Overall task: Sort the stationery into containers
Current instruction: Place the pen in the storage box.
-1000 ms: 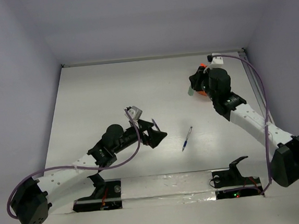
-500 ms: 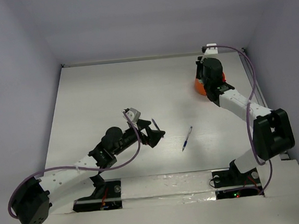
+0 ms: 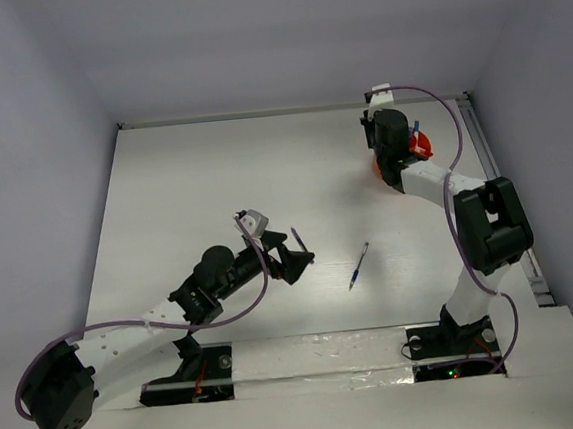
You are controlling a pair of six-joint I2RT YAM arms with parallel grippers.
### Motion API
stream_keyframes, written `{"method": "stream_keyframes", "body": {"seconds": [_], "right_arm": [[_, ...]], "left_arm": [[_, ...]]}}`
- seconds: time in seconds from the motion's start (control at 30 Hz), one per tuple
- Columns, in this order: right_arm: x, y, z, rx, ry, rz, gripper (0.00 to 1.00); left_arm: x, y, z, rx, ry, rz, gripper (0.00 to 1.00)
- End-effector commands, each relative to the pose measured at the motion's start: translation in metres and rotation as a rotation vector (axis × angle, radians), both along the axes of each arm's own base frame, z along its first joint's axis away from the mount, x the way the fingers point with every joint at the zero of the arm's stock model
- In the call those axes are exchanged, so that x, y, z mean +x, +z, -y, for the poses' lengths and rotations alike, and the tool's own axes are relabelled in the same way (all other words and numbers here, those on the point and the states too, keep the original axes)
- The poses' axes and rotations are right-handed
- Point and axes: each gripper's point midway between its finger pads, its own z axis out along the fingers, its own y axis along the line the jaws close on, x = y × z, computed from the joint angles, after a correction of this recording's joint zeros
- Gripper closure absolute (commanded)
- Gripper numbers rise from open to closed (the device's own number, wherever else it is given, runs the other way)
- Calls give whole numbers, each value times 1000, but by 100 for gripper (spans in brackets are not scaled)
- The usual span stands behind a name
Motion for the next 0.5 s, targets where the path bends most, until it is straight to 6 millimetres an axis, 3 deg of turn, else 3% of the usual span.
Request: {"method": "stream_keyframes", "body": {"seconds": [0.0, 0.3, 0.47], "right_arm": [[17, 47, 9, 6, -22, 142, 100], [18, 22, 17, -23, -41, 122, 100], [15, 16, 17, -5, -45, 115, 77]], "left_arm": [[2, 15, 0, -39, 6, 50, 1], [5, 11, 1, -25, 14, 45, 1], [6, 9, 2, -18, 15, 42, 1]]}}
